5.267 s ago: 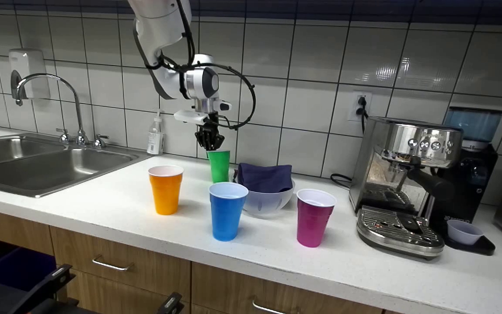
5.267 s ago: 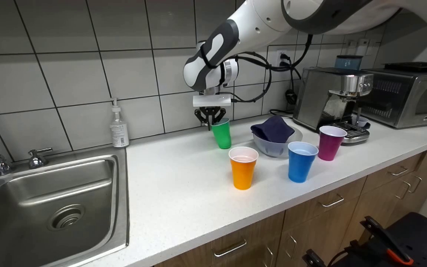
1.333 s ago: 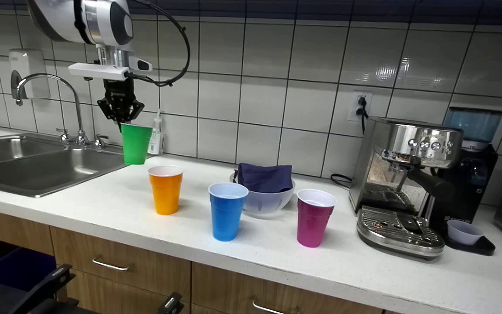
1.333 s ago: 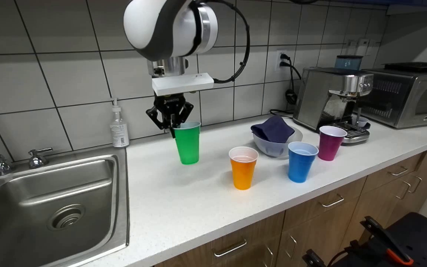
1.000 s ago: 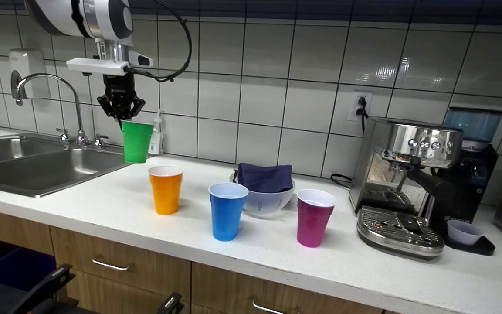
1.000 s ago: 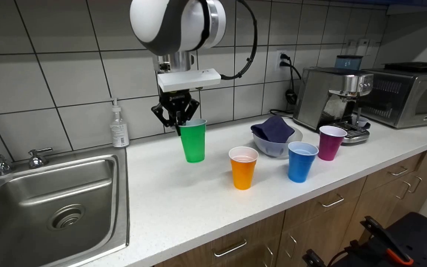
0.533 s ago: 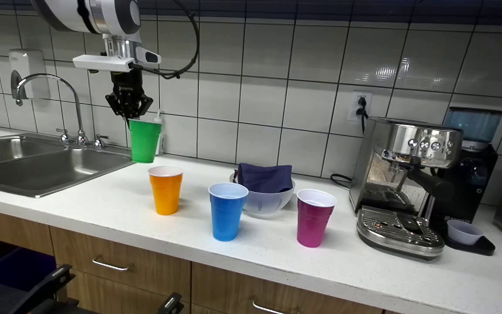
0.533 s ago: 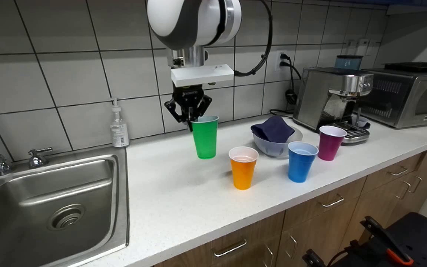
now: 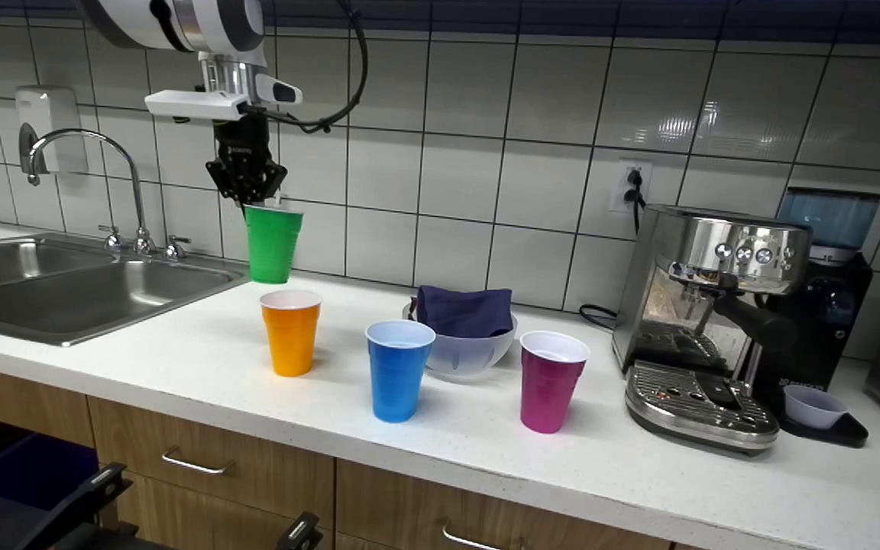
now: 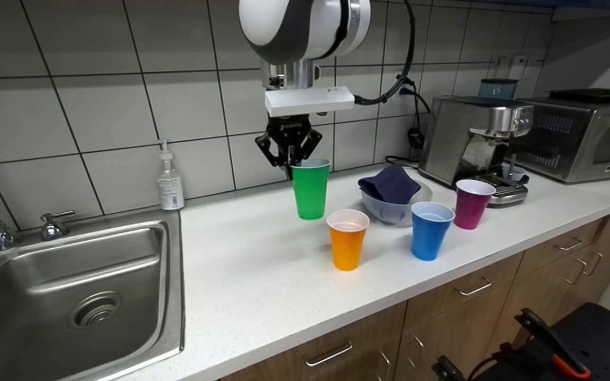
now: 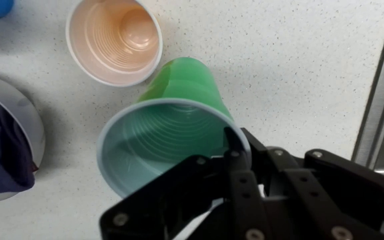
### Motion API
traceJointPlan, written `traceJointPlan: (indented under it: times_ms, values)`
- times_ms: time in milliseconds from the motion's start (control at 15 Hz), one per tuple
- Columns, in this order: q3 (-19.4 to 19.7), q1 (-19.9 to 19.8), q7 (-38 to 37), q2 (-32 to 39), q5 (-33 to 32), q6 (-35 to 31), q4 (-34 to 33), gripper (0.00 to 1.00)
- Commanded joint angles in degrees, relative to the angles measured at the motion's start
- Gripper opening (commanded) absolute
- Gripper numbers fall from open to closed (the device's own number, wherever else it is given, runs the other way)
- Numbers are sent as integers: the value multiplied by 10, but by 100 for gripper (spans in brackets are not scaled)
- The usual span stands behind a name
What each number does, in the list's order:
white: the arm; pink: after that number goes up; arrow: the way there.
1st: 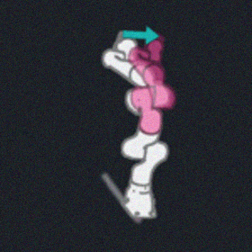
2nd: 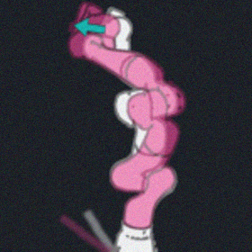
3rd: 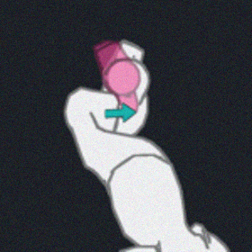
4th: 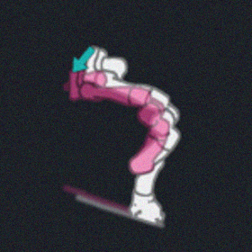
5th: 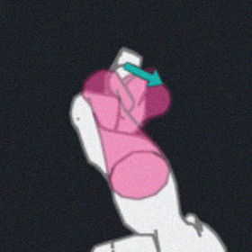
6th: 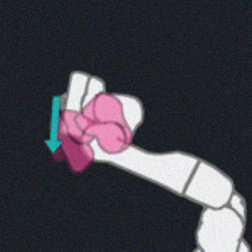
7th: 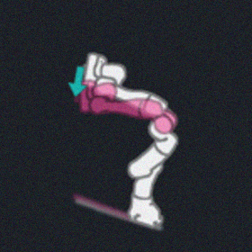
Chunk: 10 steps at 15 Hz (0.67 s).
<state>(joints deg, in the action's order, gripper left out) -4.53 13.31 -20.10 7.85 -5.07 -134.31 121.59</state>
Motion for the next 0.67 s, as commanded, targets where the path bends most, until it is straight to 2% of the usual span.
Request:
traceJointPlan:
  times_ms: [0, 600]
  values:
    - [-4, -11, -30, -41, -24, -27, 43, 1]
    - [-2, -35, -24, -78, -44, -73, 93, 1]
